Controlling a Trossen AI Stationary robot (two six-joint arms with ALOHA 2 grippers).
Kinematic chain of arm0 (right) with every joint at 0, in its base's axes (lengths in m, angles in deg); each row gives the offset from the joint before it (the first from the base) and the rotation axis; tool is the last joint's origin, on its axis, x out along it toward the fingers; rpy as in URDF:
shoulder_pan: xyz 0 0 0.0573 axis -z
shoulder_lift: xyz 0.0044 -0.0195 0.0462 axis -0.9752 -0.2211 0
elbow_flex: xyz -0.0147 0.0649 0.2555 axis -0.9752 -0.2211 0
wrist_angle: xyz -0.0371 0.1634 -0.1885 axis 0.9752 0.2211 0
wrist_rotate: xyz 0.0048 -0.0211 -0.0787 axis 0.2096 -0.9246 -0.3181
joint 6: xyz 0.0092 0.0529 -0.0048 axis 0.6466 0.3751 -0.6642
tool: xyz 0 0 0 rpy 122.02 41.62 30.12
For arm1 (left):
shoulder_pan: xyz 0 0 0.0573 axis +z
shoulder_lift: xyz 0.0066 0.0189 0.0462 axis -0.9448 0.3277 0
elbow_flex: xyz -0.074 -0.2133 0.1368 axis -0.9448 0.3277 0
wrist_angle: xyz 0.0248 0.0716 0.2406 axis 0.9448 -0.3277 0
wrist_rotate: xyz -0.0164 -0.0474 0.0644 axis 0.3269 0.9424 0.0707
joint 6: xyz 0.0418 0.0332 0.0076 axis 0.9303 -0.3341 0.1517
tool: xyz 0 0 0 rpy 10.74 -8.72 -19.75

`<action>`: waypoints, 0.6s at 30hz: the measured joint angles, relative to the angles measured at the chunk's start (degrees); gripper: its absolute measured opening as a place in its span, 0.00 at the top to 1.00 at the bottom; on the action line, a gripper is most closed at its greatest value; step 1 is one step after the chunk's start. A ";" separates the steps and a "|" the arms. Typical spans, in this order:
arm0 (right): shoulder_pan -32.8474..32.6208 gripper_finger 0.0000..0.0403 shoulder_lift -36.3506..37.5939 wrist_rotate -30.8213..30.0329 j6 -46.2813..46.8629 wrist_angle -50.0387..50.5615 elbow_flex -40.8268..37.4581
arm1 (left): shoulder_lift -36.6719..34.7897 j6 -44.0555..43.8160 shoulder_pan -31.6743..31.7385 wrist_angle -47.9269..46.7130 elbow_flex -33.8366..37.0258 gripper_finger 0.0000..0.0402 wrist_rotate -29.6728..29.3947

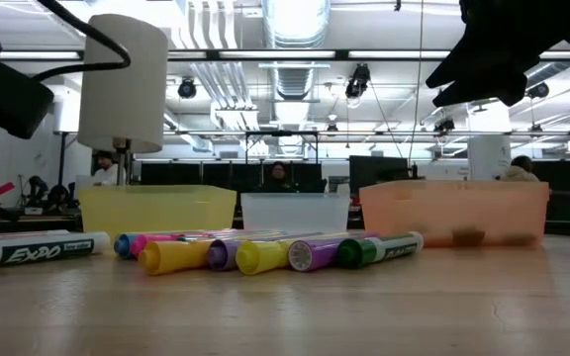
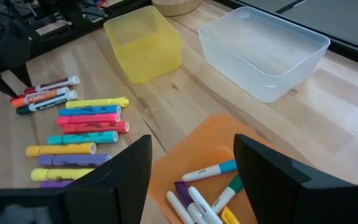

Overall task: Pick & Place Markers
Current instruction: Put the small red highlighter pen into the orange bin

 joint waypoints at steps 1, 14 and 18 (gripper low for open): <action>0.00 0.45 0.00 0.00 0.00 -0.01 -0.01 | 0.16 -0.08 0.00 -0.05 0.00 0.59 0.05; 0.00 0.45 -0.07 -0.02 0.00 -0.48 -0.02 | 4.24 -0.90 0.00 2.76 -0.24 0.63 0.61; 0.00 0.45 -0.05 0.00 -0.01 -0.66 -0.04 | 4.72 1.70 0.00 2.22 -0.23 0.70 0.76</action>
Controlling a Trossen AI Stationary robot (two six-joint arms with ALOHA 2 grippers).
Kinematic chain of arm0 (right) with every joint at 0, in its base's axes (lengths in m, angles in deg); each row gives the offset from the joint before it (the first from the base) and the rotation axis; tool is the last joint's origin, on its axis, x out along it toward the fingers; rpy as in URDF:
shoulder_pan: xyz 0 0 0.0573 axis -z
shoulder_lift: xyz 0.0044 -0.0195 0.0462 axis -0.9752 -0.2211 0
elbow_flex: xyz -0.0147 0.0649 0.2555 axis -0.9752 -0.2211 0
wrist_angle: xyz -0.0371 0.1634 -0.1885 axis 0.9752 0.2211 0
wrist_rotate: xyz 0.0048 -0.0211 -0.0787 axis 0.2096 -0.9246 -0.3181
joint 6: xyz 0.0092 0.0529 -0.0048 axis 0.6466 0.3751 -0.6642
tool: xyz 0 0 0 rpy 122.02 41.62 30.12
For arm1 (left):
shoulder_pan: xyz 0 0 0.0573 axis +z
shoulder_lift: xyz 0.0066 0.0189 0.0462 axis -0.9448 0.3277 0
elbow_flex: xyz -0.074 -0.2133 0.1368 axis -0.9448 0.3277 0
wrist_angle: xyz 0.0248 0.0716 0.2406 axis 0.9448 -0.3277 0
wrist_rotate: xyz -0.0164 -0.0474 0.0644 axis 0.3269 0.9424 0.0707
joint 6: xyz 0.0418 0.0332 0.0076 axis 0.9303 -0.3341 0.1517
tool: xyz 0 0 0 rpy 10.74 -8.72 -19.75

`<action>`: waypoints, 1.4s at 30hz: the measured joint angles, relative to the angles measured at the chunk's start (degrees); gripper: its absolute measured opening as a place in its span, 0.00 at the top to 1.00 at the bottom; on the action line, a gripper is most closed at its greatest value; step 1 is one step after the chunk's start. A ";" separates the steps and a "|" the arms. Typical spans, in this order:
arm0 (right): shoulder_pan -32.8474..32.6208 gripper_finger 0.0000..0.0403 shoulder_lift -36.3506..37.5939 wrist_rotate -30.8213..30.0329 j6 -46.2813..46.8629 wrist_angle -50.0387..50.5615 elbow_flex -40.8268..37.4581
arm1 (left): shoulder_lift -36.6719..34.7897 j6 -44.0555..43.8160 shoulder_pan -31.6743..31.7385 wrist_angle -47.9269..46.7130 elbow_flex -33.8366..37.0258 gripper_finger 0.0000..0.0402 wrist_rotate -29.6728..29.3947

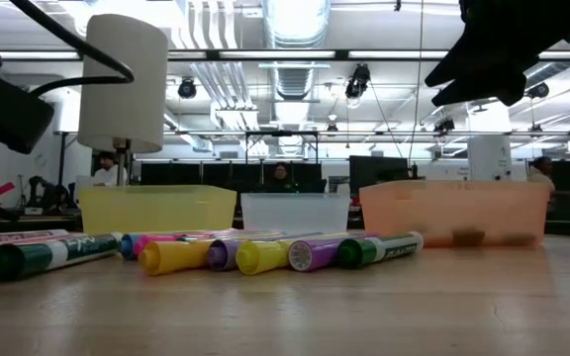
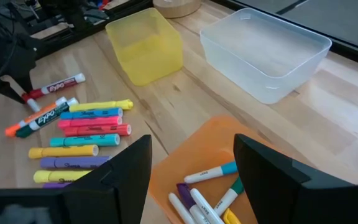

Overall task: Pick & Place Markers
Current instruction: Put the small red highlighter pen into the orange bin

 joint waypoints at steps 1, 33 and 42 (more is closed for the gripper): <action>0.00 0.45 -0.01 -0.02 0.00 -0.03 0.00 | -0.04 0.71 0.00 -0.16 0.01 0.73 -0.06; -0.28 0.45 -0.28 17.24 -1.87 -16.51 -0.90 | -0.90 27.74 8.29 -1.25 -15.54 1.00 -13.52; -0.26 0.45 -4.82 22.82 -10.18 -28.55 -1.79 | -0.92 41.02 15.91 0.39 -24.31 1.00 -13.96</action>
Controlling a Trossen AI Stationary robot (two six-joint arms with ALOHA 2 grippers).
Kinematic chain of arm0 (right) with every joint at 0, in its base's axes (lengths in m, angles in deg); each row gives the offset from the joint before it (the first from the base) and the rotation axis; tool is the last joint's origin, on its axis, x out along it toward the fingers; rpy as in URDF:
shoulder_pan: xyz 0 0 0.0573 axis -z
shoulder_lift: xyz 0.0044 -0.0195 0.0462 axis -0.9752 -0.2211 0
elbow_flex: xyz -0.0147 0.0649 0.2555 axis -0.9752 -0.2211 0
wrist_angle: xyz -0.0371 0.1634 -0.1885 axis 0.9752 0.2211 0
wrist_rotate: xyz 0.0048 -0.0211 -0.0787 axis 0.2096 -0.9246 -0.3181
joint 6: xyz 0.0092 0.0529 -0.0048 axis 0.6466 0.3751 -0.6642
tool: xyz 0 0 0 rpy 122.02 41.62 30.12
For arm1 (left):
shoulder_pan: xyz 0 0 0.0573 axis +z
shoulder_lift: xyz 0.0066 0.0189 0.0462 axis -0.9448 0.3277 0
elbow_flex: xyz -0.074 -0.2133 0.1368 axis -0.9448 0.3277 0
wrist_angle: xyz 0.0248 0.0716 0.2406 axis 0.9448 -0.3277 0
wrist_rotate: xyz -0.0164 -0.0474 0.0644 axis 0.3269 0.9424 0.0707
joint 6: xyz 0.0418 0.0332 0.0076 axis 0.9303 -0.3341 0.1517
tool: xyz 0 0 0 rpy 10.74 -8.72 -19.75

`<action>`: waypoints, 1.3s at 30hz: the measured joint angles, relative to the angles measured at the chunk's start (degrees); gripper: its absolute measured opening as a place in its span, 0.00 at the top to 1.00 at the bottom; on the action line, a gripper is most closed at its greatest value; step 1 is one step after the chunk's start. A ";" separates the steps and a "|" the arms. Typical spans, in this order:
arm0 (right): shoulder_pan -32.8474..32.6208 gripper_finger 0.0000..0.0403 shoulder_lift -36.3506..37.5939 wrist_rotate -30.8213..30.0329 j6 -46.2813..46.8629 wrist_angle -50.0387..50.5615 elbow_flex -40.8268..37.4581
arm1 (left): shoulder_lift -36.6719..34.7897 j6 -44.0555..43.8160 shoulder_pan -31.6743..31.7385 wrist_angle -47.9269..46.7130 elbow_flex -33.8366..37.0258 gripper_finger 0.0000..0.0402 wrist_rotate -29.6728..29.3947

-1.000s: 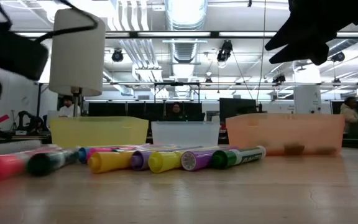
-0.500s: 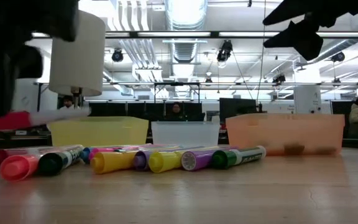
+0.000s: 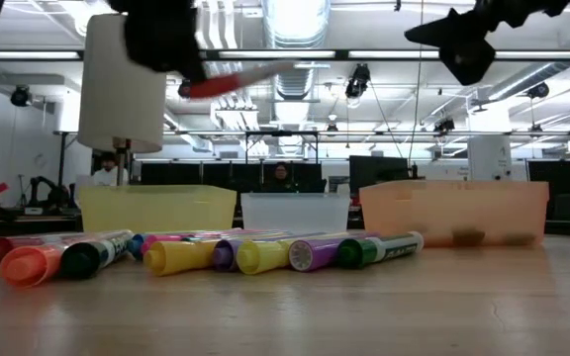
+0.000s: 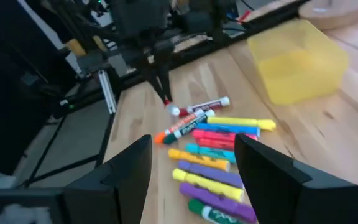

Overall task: Pick & Place Markers
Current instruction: Put the small red highlighter pen into the orange bin

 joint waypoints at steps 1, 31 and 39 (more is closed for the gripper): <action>0.00 0.45 -1.05 0.05 -0.71 -1.48 0.00 | 0.00 1.42 0.73 0.08 -1.11 1.00 0.02; 5.75 0.47 -17.13 3.93 -4.46 -32.02 1.63 | -0.02 11.61 7.39 3.84 -10.76 1.00 1.11; 5.83 0.66 -17.11 4.43 -4.54 -31.91 1.97 | -0.04 11.65 7.39 3.84 -10.57 1.00 1.11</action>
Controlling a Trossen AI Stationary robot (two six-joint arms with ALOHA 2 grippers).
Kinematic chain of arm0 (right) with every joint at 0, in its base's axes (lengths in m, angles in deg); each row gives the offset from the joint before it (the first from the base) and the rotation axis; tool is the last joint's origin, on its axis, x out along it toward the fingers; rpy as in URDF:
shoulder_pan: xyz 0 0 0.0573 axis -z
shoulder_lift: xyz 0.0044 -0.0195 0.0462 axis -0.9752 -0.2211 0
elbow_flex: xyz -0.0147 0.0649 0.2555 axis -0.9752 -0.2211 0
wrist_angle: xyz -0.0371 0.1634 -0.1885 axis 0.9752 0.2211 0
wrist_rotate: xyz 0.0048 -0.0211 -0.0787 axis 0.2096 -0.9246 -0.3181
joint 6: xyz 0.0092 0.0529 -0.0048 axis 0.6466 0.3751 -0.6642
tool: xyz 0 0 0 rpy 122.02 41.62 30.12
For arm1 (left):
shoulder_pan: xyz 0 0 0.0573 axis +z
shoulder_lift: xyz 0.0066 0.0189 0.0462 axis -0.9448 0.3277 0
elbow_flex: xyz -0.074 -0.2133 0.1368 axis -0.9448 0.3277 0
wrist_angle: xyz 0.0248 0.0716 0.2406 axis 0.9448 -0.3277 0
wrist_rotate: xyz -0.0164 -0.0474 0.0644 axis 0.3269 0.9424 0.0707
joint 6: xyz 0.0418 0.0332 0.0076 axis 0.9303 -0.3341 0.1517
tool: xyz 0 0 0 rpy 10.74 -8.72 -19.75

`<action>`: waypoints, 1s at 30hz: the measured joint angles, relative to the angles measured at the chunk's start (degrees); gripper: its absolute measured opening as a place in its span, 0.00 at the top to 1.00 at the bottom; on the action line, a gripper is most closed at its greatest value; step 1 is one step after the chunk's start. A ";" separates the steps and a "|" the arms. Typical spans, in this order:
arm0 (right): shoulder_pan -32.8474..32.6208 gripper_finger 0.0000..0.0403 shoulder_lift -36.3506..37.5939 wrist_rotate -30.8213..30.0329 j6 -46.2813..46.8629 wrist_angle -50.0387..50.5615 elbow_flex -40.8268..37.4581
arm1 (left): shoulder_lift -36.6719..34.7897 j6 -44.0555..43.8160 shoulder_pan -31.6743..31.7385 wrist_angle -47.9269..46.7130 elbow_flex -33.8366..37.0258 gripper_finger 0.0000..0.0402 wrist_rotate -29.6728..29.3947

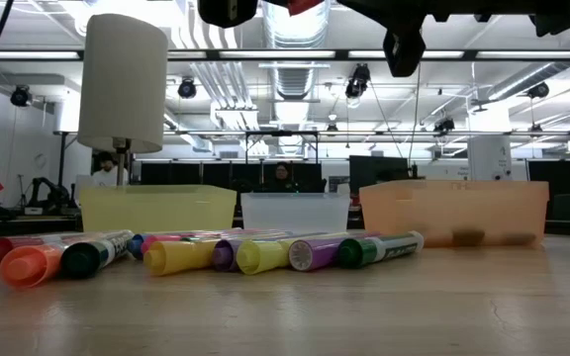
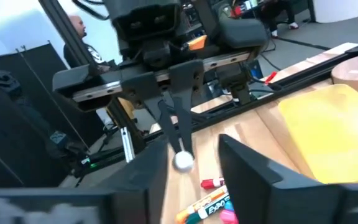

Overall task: Pick & Place Markers
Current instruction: Put the small red highlighter pen into the orange bin

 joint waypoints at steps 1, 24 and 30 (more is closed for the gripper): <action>-0.01 0.70 -0.04 0.24 0.02 0.00 -0.01 | 0.00 0.00 0.00 0.04 0.00 1.00 0.00; -0.06 0.93 0.76 1.96 1.56 6.96 -0.17 | -0.15 1.11 0.62 3.08 0.08 0.82 -1.10; -0.06 0.93 3.21 1.33 4.83 15.45 -0.17 | -0.15 2.75 0.81 2.59 0.11 0.66 -0.76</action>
